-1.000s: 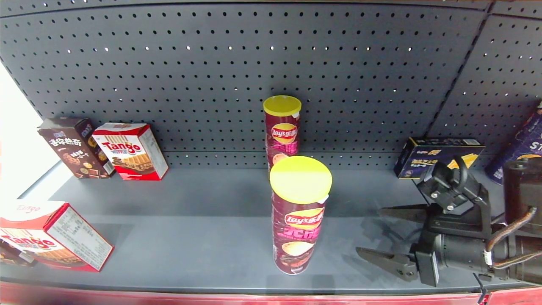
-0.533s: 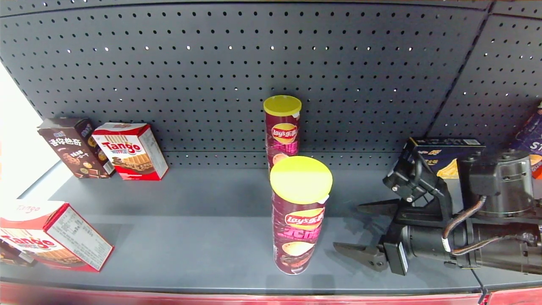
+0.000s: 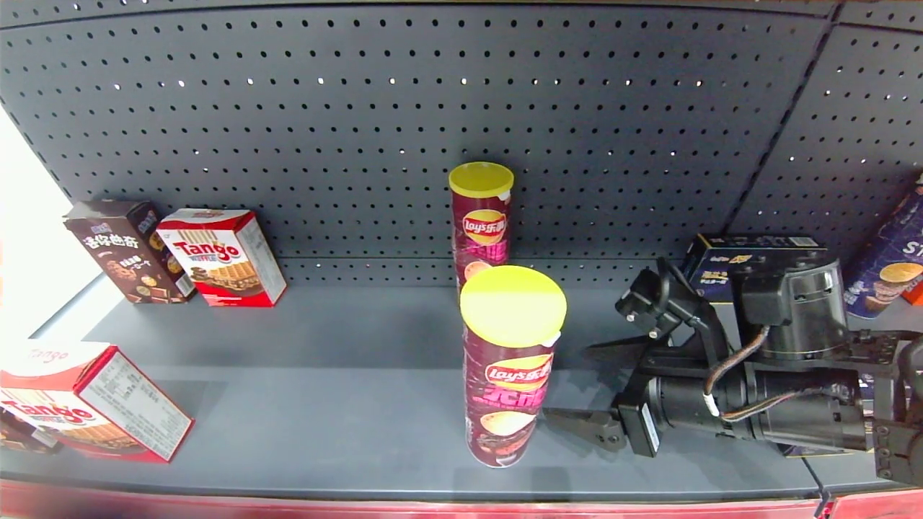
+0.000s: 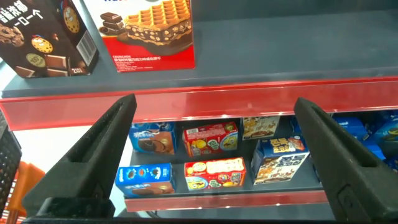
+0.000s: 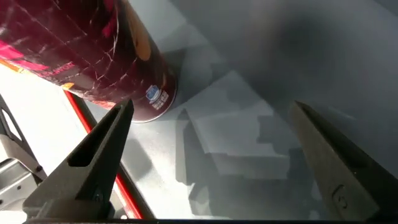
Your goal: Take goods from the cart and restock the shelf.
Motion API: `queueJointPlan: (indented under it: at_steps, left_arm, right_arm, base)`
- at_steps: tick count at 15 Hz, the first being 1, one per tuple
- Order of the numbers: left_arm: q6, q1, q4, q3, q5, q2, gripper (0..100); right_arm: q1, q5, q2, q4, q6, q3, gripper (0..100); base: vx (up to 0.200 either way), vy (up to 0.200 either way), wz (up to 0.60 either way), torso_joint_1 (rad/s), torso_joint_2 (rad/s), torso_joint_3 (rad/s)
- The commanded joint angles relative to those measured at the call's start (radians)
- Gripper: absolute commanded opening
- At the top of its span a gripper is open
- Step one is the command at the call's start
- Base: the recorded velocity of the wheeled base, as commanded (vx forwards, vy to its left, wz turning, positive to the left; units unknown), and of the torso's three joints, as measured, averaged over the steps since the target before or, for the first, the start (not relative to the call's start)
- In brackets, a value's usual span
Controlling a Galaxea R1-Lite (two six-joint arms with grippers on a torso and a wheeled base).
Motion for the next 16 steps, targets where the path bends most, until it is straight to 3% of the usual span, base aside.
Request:
queueJointPlan:
  at_steps: [1, 8, 16]
  left_arm:
    - [0.0, 0.0, 0.0, 0.0, 0.0, 0.002, 100]
    - [-0.004, 0.0, 0.0, 0.0, 0.001, 0.002, 100]
    - [-0.006, 0.0, 0.0, 0.0, 0.001, 0.002, 100]
  right_arm:
    - [0.007, -0.001, 0.01, 0.0, -0.001, -0.001, 100]
    - [0.042, -0.009, 0.009, 0.0, -0.001, 0.01, 100]
    - [0.024, -0.016, 0.013, 0.0, 0.001, 0.001, 100]
  base:
    - [0.0, 0.0, 0.0, 0.0, 0.0, 0.0]
    - [0.0, 0.0, 0.0, 0.0, 0.0, 0.0]
    - [0.0, 0.0, 0.0, 0.0, 0.0, 0.0]
